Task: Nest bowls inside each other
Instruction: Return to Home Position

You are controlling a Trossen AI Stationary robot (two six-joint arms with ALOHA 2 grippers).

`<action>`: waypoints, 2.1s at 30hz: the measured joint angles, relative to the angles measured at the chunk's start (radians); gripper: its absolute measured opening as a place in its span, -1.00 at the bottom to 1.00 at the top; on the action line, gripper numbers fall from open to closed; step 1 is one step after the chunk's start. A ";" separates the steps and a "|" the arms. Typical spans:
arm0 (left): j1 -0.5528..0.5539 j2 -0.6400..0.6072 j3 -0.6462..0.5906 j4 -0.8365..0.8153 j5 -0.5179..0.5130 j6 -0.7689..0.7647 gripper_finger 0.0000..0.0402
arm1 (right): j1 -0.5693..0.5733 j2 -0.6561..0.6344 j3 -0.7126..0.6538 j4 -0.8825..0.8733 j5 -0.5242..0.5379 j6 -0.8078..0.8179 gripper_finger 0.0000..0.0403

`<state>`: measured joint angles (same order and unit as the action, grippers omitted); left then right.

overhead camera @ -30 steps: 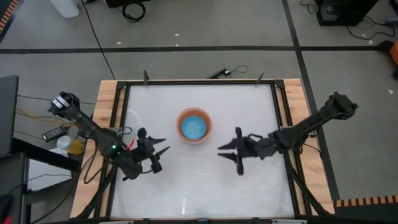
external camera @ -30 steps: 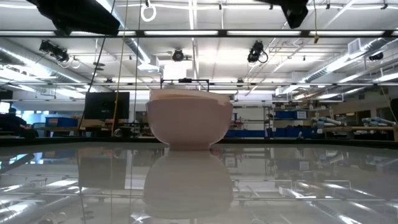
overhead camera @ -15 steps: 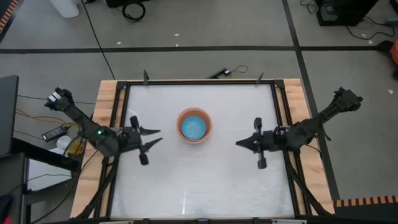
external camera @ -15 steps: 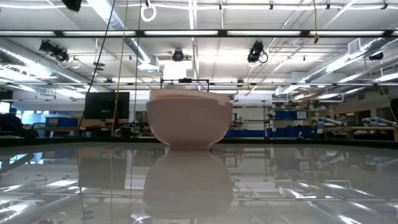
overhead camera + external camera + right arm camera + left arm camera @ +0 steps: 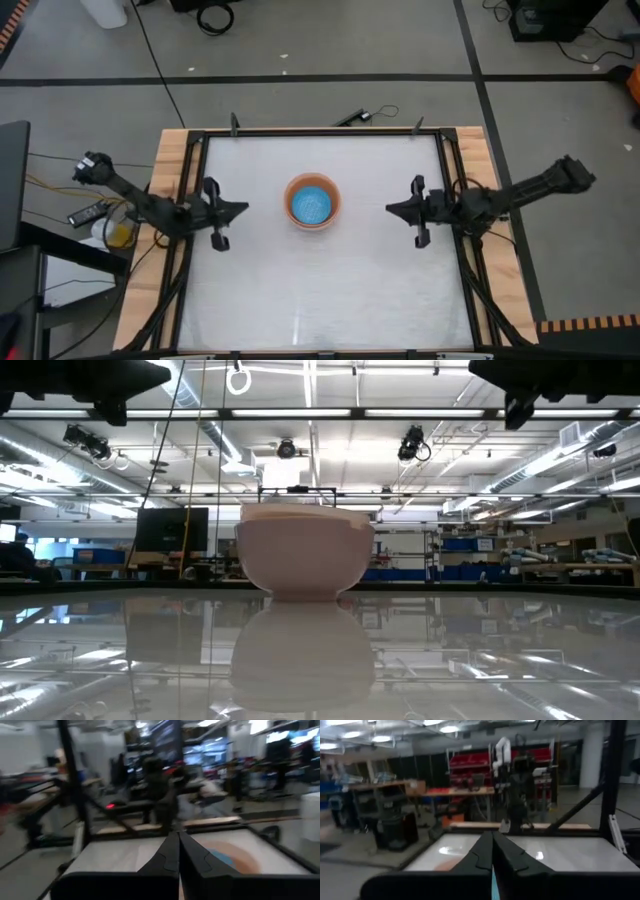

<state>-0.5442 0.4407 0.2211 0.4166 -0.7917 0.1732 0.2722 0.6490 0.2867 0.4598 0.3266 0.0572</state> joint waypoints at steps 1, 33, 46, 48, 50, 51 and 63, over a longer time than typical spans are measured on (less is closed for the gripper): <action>0.023 -0.025 0.001 -0.015 0.037 0.012 -0.97 | -0.029 -0.011 0.003 -0.025 -0.052 0.013 -0.99; 0.277 -0.121 0.001 -0.252 0.234 -0.100 -0.99 | -0.192 -0.231 -0.149 -0.047 -0.215 0.093 -0.98; 0.285 -0.166 -0.026 -0.227 0.309 -0.129 -0.99 | -0.222 -0.469 -0.194 -0.265 -0.269 0.150 -0.98; 0.287 -0.167 -0.093 -0.080 0.309 -0.097 -0.99 | -0.222 -0.479 -0.208 -0.251 -0.269 0.151 -0.98; 0.301 -0.165 -0.164 0.093 0.311 -0.065 -0.99 | -0.223 -0.486 -0.212 -0.251 -0.269 0.150 -0.98; 0.310 -0.166 -0.191 0.154 0.311 -0.058 -0.99 | -0.223 -0.490 -0.211 -0.249 -0.269 0.150 -0.98; 0.369 -0.234 0.015 -0.434 0.314 -0.139 -0.99 | -0.223 -0.506 -0.210 -0.305 -0.267 0.149 -0.98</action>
<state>-0.1750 0.2067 0.2365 -0.0174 -0.4779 0.0343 0.0490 0.1432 0.0765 0.1552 0.0596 0.2062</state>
